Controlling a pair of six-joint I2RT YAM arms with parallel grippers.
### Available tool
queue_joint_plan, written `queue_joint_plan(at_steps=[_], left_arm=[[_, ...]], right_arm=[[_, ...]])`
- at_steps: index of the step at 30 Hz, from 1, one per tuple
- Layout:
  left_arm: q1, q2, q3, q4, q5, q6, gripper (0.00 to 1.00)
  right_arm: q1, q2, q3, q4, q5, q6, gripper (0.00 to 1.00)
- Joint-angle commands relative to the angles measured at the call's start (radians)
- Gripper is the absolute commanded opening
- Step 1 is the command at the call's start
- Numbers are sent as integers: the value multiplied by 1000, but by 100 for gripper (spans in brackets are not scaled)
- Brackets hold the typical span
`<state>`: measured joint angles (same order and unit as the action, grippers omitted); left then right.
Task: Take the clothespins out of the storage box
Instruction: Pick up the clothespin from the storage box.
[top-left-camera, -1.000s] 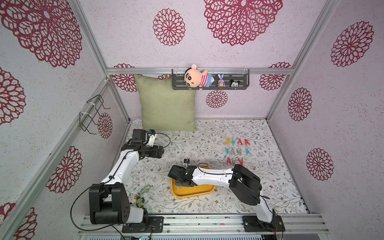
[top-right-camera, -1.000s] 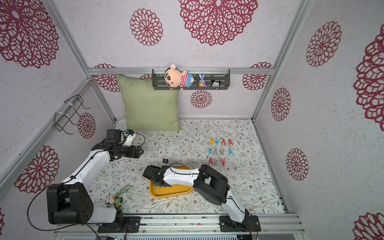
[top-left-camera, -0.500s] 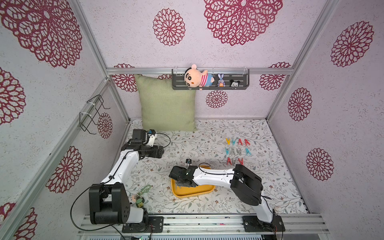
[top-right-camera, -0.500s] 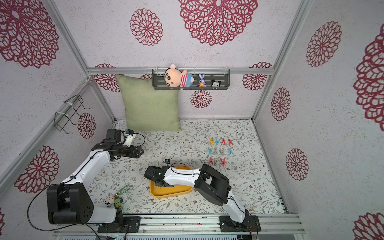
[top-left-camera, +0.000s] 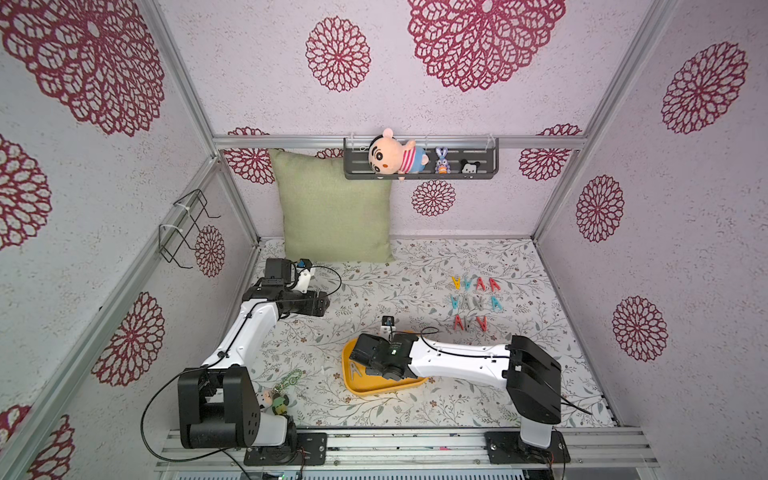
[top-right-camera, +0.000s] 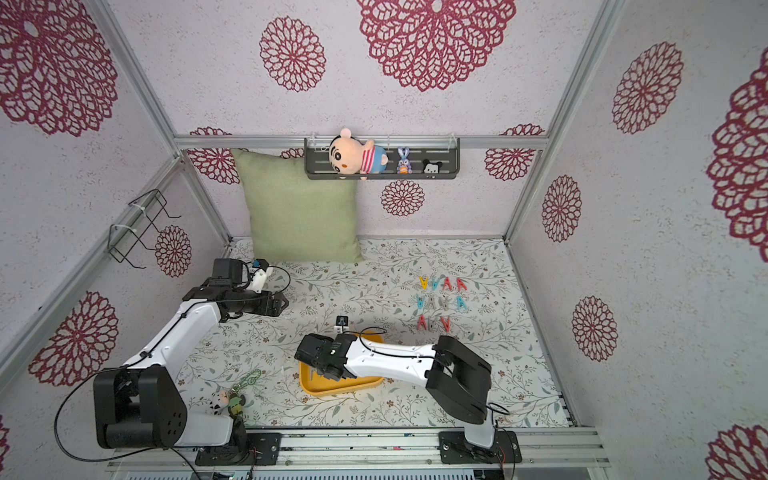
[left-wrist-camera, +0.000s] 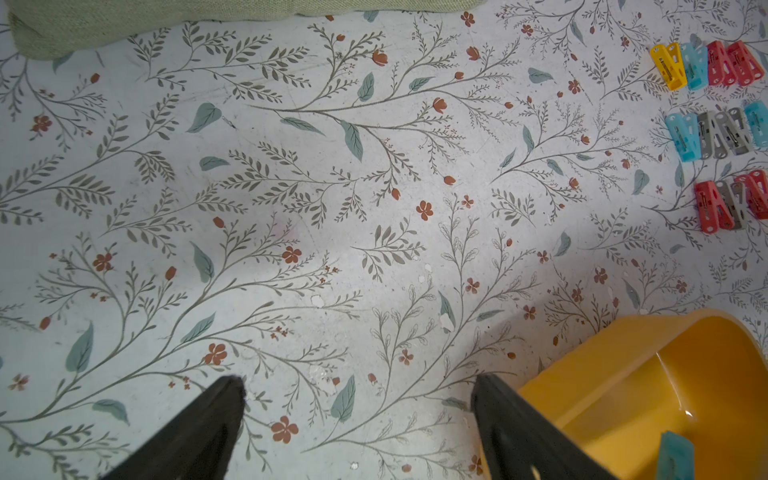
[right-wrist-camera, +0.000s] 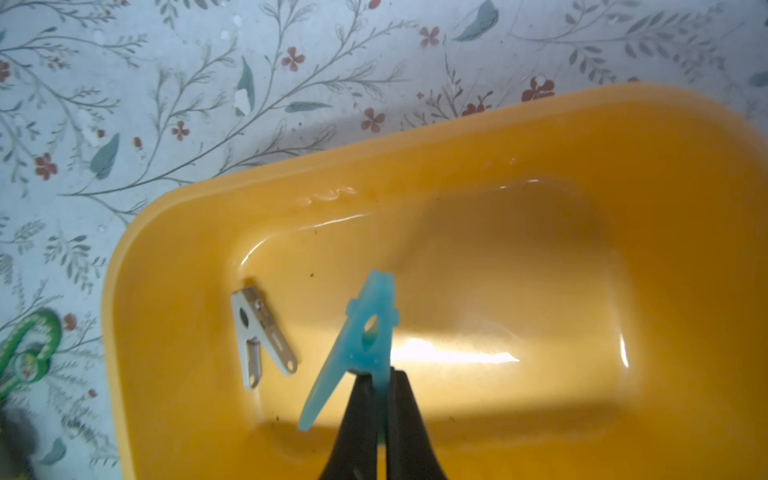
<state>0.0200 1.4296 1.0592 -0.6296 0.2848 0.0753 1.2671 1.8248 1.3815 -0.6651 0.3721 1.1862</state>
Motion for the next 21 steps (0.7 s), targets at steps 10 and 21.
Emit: queue_joint_plan(at_steps=[10,21], left_arm=[[8,9,-15,4,61,17,94],[-4,14,-15,0,66,27,94]], right_arm=[[-6,-340,-74,-5,86,-300,0],[-397,-626,-199,-139,-40,-438,0]])
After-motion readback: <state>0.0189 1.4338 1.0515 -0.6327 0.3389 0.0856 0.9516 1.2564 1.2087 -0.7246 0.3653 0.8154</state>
